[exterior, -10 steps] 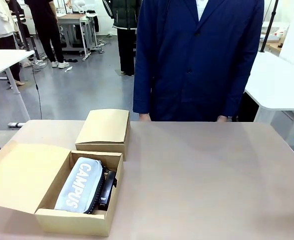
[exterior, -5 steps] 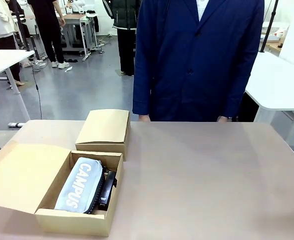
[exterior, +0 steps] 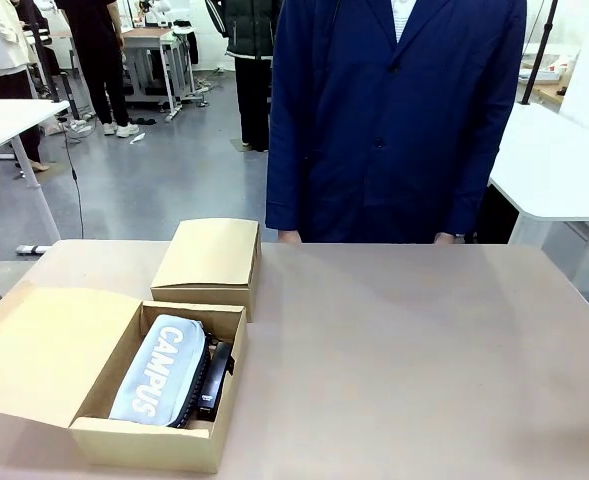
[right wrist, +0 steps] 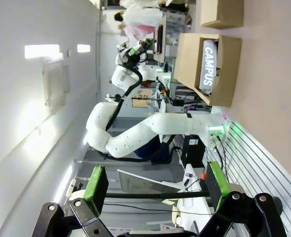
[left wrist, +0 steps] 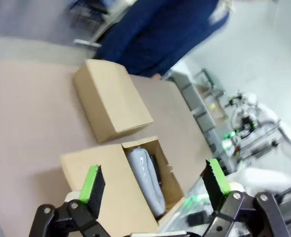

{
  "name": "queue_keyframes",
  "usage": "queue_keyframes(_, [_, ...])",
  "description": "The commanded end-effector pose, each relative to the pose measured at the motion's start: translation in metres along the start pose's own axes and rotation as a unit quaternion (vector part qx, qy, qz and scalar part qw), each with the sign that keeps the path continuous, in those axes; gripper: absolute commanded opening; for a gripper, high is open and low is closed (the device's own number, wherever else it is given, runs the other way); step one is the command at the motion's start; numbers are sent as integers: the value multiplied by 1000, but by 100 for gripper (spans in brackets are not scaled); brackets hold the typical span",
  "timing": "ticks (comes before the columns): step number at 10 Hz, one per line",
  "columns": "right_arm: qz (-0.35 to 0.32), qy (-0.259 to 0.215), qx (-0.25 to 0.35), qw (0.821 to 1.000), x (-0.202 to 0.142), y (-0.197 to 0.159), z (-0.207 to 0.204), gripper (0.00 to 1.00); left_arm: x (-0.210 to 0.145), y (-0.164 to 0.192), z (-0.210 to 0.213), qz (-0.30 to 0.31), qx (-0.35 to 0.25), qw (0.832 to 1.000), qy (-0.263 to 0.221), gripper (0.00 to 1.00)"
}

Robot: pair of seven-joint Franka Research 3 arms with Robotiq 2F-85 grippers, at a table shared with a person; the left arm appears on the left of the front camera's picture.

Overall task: Place items inside the box.
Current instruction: Close the lid of the Mailer Box closest to the robot.

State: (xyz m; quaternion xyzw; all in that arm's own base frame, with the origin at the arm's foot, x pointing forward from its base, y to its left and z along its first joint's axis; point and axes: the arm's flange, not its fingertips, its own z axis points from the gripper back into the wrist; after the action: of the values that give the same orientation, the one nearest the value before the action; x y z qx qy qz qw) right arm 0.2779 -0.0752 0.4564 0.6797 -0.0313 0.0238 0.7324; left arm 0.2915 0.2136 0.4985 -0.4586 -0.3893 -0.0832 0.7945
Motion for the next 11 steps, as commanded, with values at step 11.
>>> queue_keyframes(11, [14, 7, -4, 1000, -2, 0, 3, 100, -79, 20, -109, -584, -7, 809, -62, 100])
